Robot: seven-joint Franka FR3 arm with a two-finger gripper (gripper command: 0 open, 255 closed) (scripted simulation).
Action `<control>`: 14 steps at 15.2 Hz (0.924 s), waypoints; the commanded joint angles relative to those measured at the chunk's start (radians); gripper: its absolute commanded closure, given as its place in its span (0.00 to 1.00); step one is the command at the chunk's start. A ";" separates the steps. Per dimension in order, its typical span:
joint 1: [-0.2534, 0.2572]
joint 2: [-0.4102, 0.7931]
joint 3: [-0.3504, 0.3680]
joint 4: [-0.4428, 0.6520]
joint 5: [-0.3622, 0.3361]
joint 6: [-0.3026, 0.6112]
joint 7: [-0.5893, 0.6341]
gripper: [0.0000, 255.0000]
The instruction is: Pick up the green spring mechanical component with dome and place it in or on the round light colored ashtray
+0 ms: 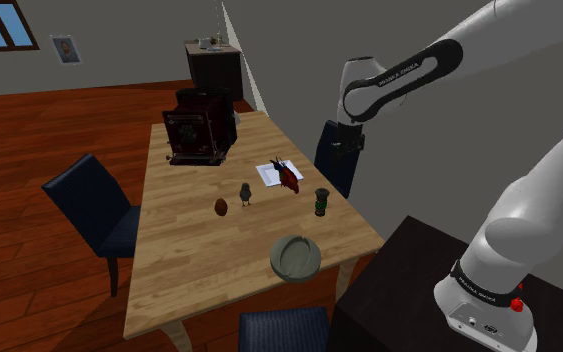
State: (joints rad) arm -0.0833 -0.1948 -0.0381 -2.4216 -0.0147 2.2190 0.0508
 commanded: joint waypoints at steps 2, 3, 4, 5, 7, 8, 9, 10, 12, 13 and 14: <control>-0.007 0.118 -0.007 0.042 -0.007 0.078 -0.002 0.00; -0.009 0.156 -0.009 0.056 -0.009 0.102 -0.003 0.00; -0.012 0.195 -0.012 0.072 -0.011 0.125 -0.004 0.00; -0.014 0.233 -0.014 0.088 -0.013 0.147 -0.005 0.00; -0.019 0.310 -0.019 0.126 -0.015 0.188 -0.006 0.00; -0.021 0.349 -0.022 0.146 -0.016 0.206 -0.007 0.00; -0.024 0.388 -0.024 0.168 -0.017 0.224 -0.008 0.00; -0.026 0.427 -0.026 0.191 -0.018 0.240 -0.009 0.00; -0.032 0.504 -0.030 0.241 -0.018 0.268 -0.012 0.00; -0.034 0.543 -0.031 0.268 -0.018 0.280 -0.013 0.00; -0.037 0.582 -0.033 0.296 -0.018 0.292 -0.014 0.00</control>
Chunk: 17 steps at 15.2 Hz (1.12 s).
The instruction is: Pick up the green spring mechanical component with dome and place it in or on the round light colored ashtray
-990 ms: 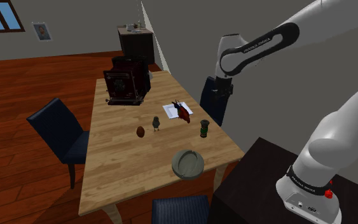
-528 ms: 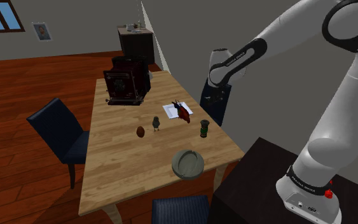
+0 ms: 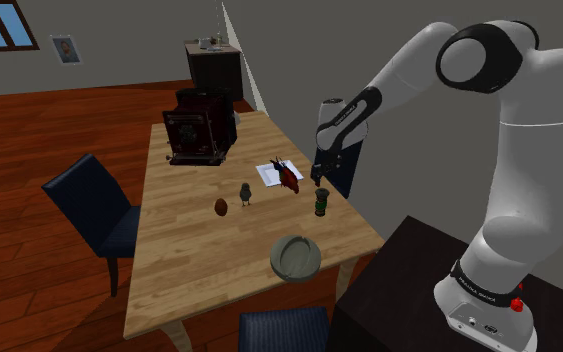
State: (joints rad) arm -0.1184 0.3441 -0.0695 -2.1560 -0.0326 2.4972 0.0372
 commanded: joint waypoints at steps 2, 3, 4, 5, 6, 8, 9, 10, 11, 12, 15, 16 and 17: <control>-0.007 0.106 -0.004 0.078 0.000 0.029 -0.002 0.00; -0.008 0.117 -0.004 0.079 0.001 0.039 -0.002 0.00; -0.009 0.128 -0.003 0.080 0.001 0.049 -0.002 0.00; -0.010 0.139 -0.003 0.081 0.002 0.059 -0.003 0.00; -0.010 0.151 -0.003 0.083 0.002 0.069 -0.003 0.00; -0.012 0.174 -0.002 0.087 0.003 0.089 -0.004 0.00; -0.013 0.185 -0.001 0.089 0.004 0.098 -0.004 0.00; -0.013 0.192 -0.001 0.090 0.004 0.104 -0.005 0.00; -0.013 0.192 -0.001 0.090 0.004 0.104 -0.004 0.00; -0.013 0.192 -0.001 0.090 0.004 0.104 -0.004 0.00; -0.013 0.192 -0.001 0.090 0.004 0.104 -0.004 0.00; -0.013 0.192 -0.001 0.090 0.004 0.104 -0.004 0.00; -0.013 0.192 -0.001 0.090 0.004 0.103 -0.005 0.00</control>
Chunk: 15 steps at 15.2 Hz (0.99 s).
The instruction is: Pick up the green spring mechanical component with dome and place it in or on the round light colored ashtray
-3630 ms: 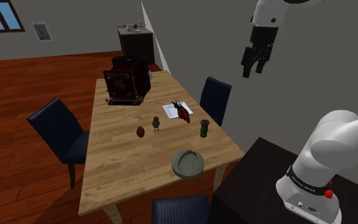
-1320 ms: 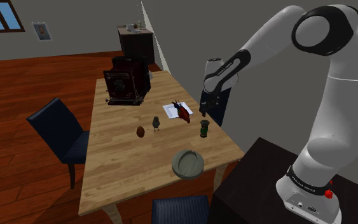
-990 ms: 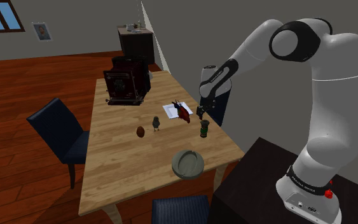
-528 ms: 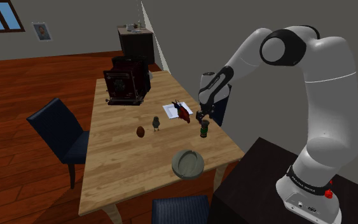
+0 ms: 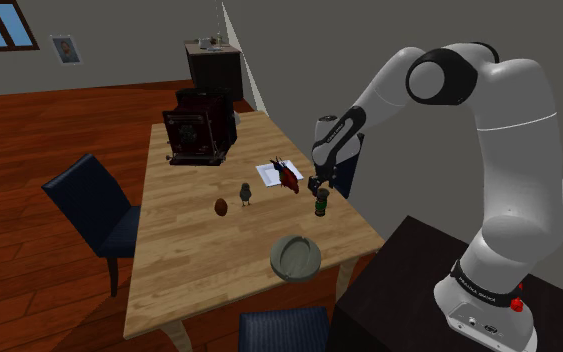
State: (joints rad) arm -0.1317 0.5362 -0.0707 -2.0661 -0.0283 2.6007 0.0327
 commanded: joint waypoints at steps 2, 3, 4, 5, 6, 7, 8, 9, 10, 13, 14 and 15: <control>0.000 0.000 0.000 0.000 0.000 0.000 0.000 1.00; 0.000 0.000 0.000 0.000 0.000 0.000 0.000 1.00; 0.000 0.000 0.000 0.000 0.000 0.000 0.000 1.00; 0.000 0.000 0.000 -0.001 0.000 0.000 0.000 1.00; 0.000 0.000 0.000 0.000 0.000 0.000 0.000 1.00; 0.000 0.000 0.000 0.000 0.000 0.000 0.000 1.00; 0.000 0.000 0.000 0.000 0.000 0.000 0.000 1.00; 0.000 0.000 0.000 0.001 0.000 0.000 0.000 1.00; 0.000 0.000 0.000 0.000 0.000 0.000 0.000 1.00; 0.001 -0.035 -0.001 -0.006 -0.001 -0.029 0.000 1.00; 0.002 -0.046 -0.002 -0.008 -0.002 -0.039 -0.001 1.00; 0.002 -0.058 -0.002 -0.009 -0.002 -0.049 -0.001 1.00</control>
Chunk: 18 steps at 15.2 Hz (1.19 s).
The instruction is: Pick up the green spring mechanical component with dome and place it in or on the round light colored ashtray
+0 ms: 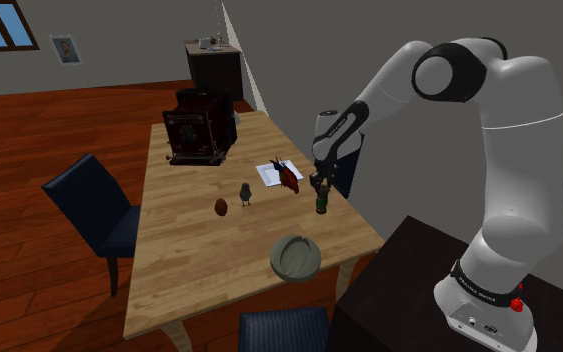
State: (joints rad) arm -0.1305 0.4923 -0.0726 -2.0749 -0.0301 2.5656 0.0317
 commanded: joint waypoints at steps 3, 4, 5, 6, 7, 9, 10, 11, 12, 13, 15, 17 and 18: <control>0.002 -0.047 -0.002 -0.003 -0.002 -0.044 0.000 1.00; 0.002 -0.058 -0.002 -0.004 -0.003 -0.054 0.000 1.00; 0.003 -0.069 -0.002 -0.004 -0.003 -0.065 0.000 1.00; 0.003 -0.079 -0.003 -0.004 -0.004 -0.075 0.000 1.00; 0.004 -0.090 -0.003 -0.004 -0.004 -0.086 0.000 1.00; 0.004 -0.110 -0.004 -0.003 -0.005 -0.107 -0.001 1.00; 0.005 -0.120 -0.004 -0.002 -0.006 -0.118 -0.001 1.00; 0.005 -0.130 -0.004 -0.001 -0.006 -0.129 -0.001 1.00; 0.005 -0.140 -0.005 0.000 -0.007 -0.140 -0.001 1.00; 0.005 -0.150 -0.005 0.002 -0.007 -0.151 -0.001 1.00; 0.021 -0.179 -0.001 -0.019 -0.012 -0.161 0.021 1.00; 0.051 -0.220 0.010 -0.061 -0.020 -0.161 0.066 1.00; 0.065 -0.239 0.016 -0.080 -0.024 -0.162 0.089 1.00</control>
State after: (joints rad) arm -0.0791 0.2767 -0.0617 -2.1271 -0.0495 2.3995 0.0978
